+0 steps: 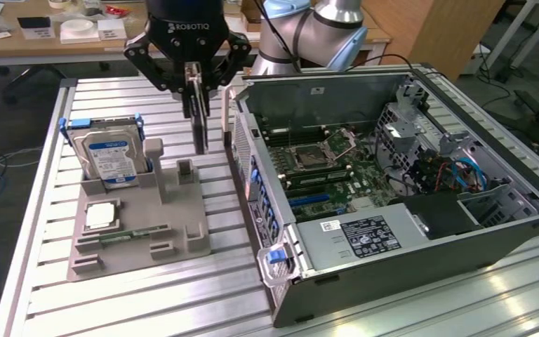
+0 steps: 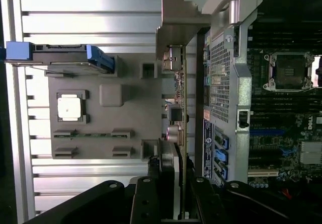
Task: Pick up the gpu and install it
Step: 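Pick up the gpu and move the gpu toward the slot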
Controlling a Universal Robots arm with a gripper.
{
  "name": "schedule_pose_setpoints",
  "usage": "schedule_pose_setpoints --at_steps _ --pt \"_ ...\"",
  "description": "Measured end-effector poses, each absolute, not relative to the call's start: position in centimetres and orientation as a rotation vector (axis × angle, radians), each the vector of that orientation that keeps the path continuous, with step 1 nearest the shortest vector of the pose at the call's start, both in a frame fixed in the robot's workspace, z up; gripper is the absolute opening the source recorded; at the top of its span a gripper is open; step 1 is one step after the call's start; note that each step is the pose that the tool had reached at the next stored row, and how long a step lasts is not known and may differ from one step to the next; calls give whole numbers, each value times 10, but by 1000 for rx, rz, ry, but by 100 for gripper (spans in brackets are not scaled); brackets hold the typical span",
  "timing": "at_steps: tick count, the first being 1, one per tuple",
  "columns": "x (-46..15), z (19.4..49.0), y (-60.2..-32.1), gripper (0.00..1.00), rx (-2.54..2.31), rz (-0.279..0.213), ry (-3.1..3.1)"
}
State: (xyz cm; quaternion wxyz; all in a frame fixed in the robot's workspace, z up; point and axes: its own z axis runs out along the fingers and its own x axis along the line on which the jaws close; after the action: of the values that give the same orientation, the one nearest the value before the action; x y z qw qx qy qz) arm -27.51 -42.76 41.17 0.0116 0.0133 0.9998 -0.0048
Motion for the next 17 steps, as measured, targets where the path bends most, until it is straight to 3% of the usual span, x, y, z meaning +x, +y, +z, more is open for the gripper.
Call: schedule_pose_setpoints --at_steps 17 --pt "-246 412 -428 28 41 -15 3118"
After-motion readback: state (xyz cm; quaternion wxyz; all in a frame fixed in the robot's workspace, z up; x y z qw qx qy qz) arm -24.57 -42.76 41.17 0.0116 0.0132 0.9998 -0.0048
